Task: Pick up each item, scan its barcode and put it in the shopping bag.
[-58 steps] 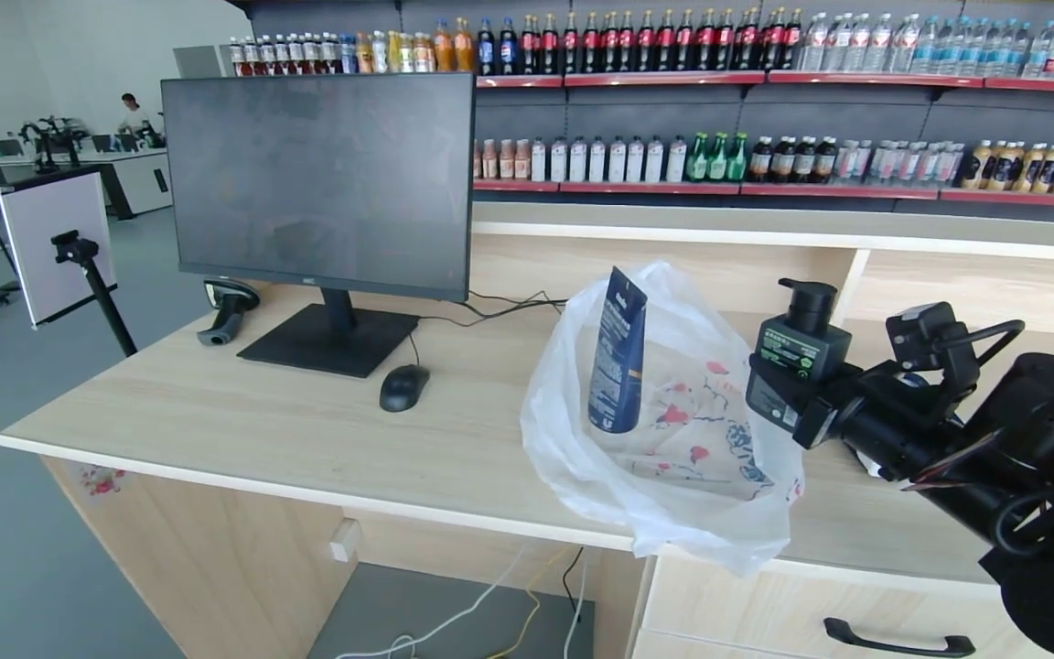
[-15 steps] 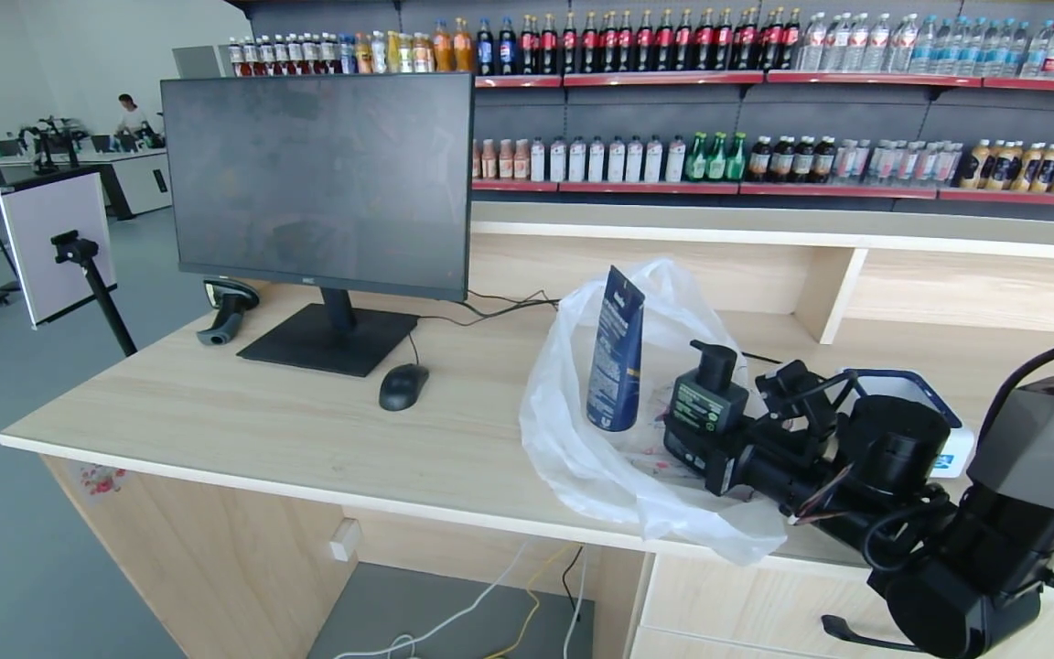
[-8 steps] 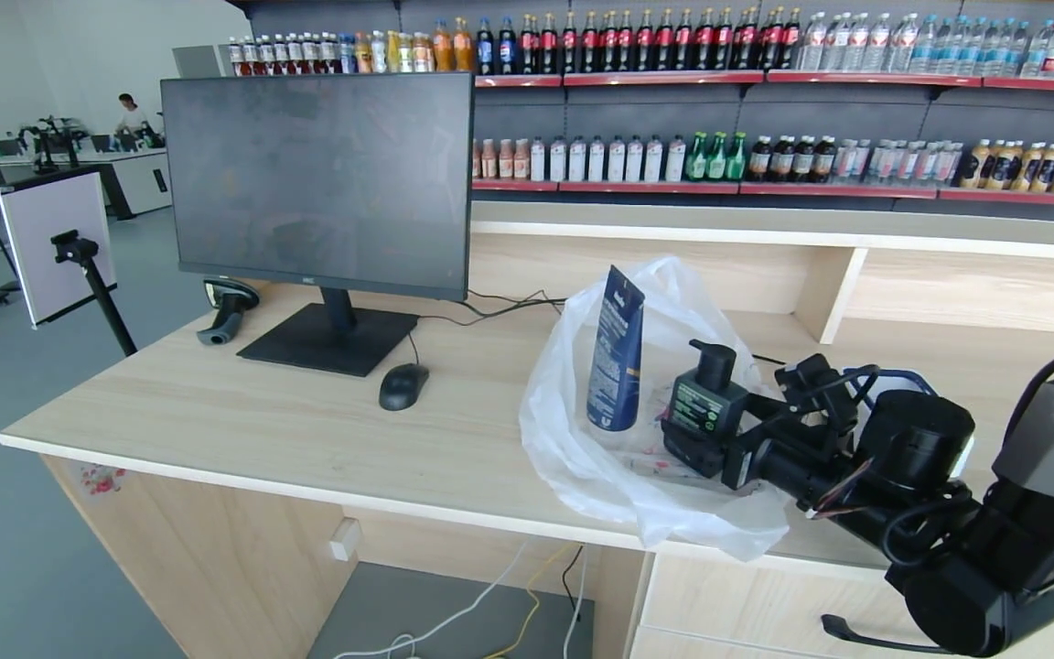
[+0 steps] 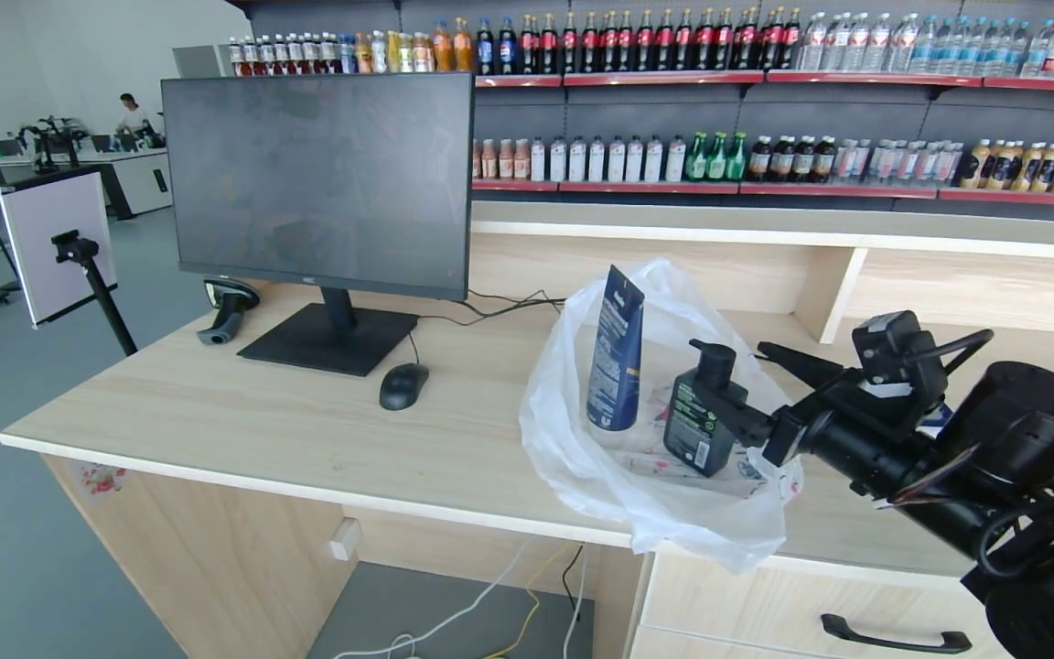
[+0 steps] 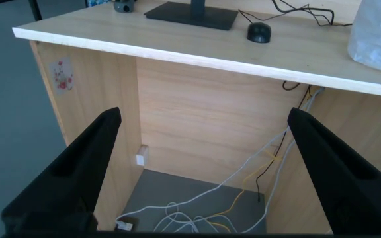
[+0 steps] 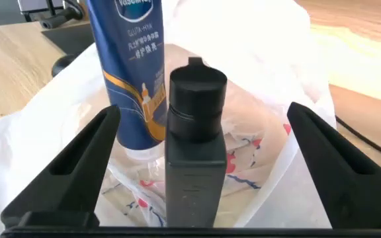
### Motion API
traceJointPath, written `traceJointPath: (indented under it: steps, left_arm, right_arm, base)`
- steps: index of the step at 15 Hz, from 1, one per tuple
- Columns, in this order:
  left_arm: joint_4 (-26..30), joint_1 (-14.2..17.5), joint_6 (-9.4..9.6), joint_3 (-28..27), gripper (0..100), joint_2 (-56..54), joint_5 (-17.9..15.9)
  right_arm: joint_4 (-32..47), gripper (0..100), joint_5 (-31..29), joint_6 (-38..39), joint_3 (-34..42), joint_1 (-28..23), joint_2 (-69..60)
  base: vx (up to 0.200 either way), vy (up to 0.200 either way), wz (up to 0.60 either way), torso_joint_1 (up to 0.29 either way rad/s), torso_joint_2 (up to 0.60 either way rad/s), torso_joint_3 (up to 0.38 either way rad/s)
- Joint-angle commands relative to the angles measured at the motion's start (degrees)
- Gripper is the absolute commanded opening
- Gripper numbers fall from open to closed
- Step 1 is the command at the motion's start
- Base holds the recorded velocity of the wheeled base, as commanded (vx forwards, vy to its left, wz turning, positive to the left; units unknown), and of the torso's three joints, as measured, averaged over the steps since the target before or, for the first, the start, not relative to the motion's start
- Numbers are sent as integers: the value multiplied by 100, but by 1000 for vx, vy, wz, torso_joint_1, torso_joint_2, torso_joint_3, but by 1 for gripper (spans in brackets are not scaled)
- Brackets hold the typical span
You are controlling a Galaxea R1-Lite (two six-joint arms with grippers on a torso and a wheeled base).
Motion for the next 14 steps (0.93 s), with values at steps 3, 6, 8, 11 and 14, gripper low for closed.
traceJointPath:
  steps: [3, 6, 8, 11, 14]
  left_arm:
    - [-1, 1, -1, 1, 100, -1, 0]
    - [-1, 1, -1, 1, 100, -1, 9]
    - [-1, 1, -1, 1, 100, -1, 0]
    - [-1, 1, -1, 1, 100, -1, 9]
    - [-1, 1, -1, 1, 100, -1, 0]
  right_arm:
    - [-8, 100, 3, -30, 1766, 214, -2411]
    - [1003, 100, -5, 75, 2276, 56, -4178]
    - [4421, 100, -14, -118, 2276, -190, -6384]
    - [7928, 100, -14, -180, 2144, -190, -8933]
    - [9062, 100, -550, -189, 2153, -340, -10031]
  base:
    - [0, 0, 0, 0, 0, 0]
    - [0, 0, 0, 0, 0, 0]
    - [0, 0, 0, 0, 0, 0]
    - [0, 0, 0, 0, 0, 0]
    - [0, 0, 0, 0, 0, 0]
